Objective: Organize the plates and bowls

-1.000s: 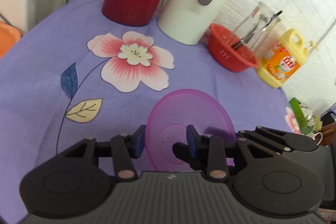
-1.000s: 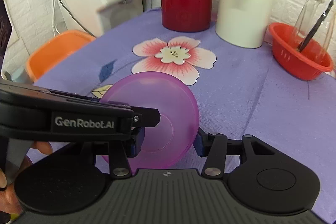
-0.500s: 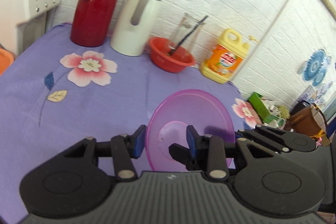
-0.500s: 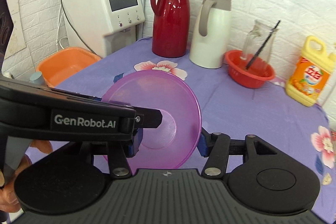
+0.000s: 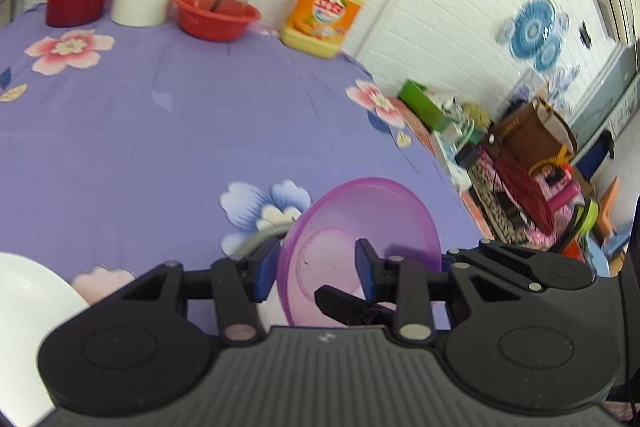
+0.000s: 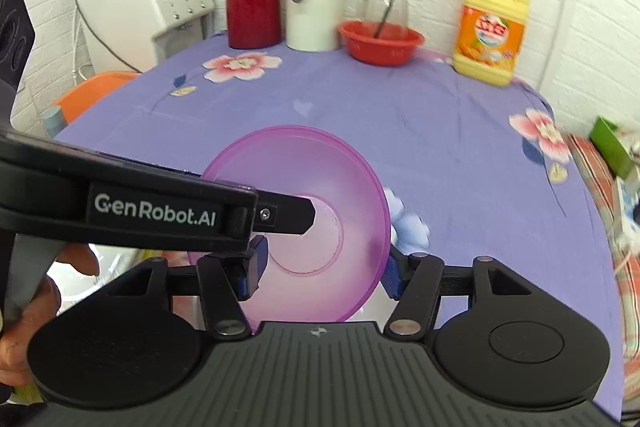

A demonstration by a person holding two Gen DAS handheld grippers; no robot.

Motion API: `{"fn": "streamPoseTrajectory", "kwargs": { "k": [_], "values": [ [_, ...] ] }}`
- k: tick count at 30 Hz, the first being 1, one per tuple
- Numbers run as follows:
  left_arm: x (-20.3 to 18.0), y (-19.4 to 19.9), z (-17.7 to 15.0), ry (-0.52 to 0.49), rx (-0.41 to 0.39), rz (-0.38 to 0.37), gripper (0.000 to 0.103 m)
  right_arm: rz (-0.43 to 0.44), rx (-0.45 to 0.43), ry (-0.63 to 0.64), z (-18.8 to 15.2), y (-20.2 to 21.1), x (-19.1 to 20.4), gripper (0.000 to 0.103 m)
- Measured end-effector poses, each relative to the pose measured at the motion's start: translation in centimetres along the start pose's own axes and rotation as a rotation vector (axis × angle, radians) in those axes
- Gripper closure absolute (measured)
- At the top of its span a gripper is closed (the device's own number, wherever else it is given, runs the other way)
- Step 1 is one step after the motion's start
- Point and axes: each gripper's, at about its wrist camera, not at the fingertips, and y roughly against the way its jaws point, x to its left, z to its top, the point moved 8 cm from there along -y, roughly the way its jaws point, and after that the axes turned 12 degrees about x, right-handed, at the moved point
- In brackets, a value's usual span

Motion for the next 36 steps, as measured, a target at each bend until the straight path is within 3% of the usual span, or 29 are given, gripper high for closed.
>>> {"fn": "streamPoseTrajectory", "kwargs": {
  "k": [12, 13, 15, 20, 23, 26, 29, 36],
  "values": [
    [0.7, -2.4, -1.2, -0.030, 0.045, 0.064, 0.068, 0.057, 0.004, -0.017, -2.8, -1.1, -0.5, 0.005],
    [0.6, -2.3, -1.1, -0.032, 0.039, 0.060, 0.065, 0.056, -0.006, -0.019, -2.9, -0.9, -0.6, 0.004],
    [0.5, -1.9, -0.9, -0.029, 0.023, 0.032, 0.035, 0.024, -0.046, -0.024, -2.8, -0.1, -1.1, 0.000],
    [0.3, 1.2, -0.4, -0.043, -0.111, 0.049, 0.026, -0.116, -0.181, -0.082, -3.6, 2.7, -2.8, 0.000],
    [1.0, 3.1, -0.7, 0.006, -0.215, 0.057, 0.011, -0.134, -0.237, -0.166, -4.8, 3.7, -3.4, 0.000],
    [1.6, 3.5, -1.4, 0.012, -0.252, 0.126, 0.010, -0.094, -0.289, -0.288, -6.1, 4.0, -3.8, 0.000],
    [2.1, 3.3, -1.5, -0.025, -0.233, 0.177, 0.010, -0.052, -0.256, -0.289, -6.3, 2.9, -3.9, 0.000],
    [2.7, 1.0, -1.4, -0.016, -0.157, 0.183, 0.010, -0.014, -0.206, -0.347, -6.0, 0.7, -4.8, 0.000]
  ]
}}
